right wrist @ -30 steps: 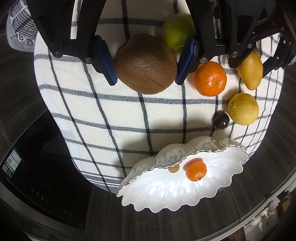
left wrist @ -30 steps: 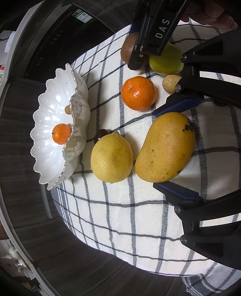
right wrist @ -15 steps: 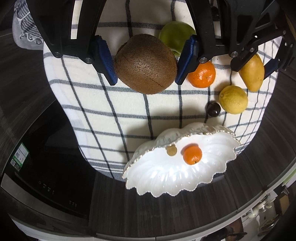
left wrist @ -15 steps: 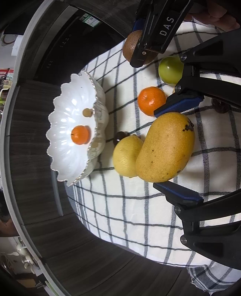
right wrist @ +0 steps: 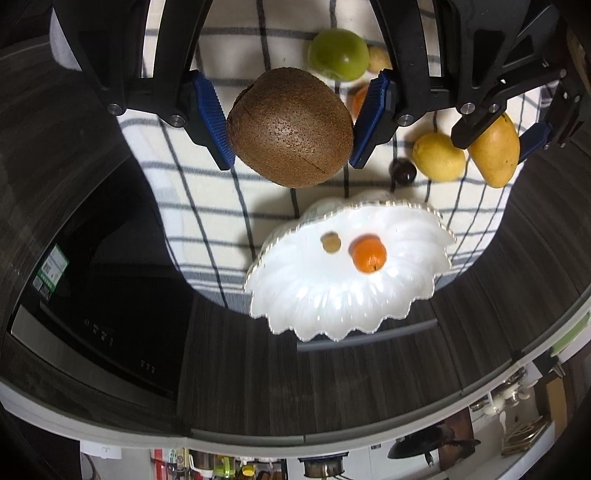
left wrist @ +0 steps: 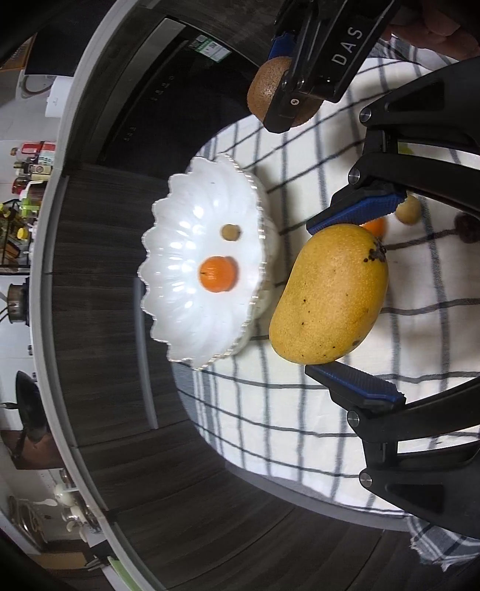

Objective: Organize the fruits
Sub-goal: 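Carry the mango and kiwi in both tools over the white bowl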

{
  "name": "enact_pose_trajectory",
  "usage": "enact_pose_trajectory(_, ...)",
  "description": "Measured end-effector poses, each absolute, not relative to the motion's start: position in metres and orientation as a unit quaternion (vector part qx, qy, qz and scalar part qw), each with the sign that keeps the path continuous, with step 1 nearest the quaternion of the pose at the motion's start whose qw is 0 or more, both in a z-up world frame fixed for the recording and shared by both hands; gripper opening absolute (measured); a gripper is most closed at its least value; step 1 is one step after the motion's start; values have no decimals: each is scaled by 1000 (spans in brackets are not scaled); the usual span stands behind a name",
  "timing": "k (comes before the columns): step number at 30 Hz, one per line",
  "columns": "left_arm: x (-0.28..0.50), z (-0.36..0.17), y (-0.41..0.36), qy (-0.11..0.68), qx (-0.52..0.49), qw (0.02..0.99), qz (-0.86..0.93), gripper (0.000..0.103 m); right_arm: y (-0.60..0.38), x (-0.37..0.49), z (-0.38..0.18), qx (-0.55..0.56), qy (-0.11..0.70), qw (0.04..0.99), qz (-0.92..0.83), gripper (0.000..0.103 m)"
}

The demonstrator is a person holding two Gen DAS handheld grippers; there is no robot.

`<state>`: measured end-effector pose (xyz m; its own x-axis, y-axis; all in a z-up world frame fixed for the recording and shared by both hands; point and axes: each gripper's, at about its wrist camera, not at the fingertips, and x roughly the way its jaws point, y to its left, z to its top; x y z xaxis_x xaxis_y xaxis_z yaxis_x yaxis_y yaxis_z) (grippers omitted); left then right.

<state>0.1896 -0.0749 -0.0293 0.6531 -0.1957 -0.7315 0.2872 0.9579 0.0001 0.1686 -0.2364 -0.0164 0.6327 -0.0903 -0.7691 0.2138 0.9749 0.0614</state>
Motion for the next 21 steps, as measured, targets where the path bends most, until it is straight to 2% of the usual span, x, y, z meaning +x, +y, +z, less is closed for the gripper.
enact_pose_trajectory(21,266,18,-95,343,58,924,-157,69,-252,231,36,55,365,925,-89,64)
